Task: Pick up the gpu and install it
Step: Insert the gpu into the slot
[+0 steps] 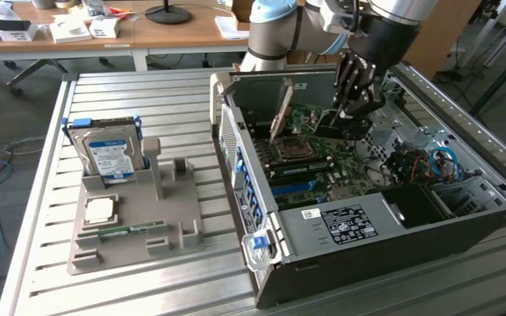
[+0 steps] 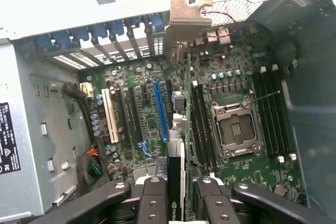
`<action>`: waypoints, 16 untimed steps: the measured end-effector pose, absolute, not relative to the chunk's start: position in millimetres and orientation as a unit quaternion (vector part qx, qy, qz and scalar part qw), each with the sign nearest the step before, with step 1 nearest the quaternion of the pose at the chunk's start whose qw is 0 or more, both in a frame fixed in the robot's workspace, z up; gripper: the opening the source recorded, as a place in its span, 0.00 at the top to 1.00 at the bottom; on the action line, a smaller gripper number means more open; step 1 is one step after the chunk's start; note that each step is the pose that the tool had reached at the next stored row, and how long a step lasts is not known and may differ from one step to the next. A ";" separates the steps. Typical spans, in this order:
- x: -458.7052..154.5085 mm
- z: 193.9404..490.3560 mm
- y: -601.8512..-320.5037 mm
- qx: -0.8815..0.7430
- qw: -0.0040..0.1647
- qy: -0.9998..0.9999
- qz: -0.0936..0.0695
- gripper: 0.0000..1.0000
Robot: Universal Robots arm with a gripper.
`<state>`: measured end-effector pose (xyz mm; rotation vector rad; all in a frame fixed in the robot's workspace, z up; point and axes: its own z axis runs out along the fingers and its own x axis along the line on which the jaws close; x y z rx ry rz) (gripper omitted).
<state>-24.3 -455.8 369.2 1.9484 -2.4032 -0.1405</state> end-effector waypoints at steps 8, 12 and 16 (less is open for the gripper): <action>-24.3 368.3 -455.9 0.654 0.024 -0.755 -0.045 0.74; -24.4 367.6 -455.8 0.656 0.020 -0.754 -0.041 0.74; -24.6 366.2 -455.8 0.662 0.009 -0.749 -0.031 0.74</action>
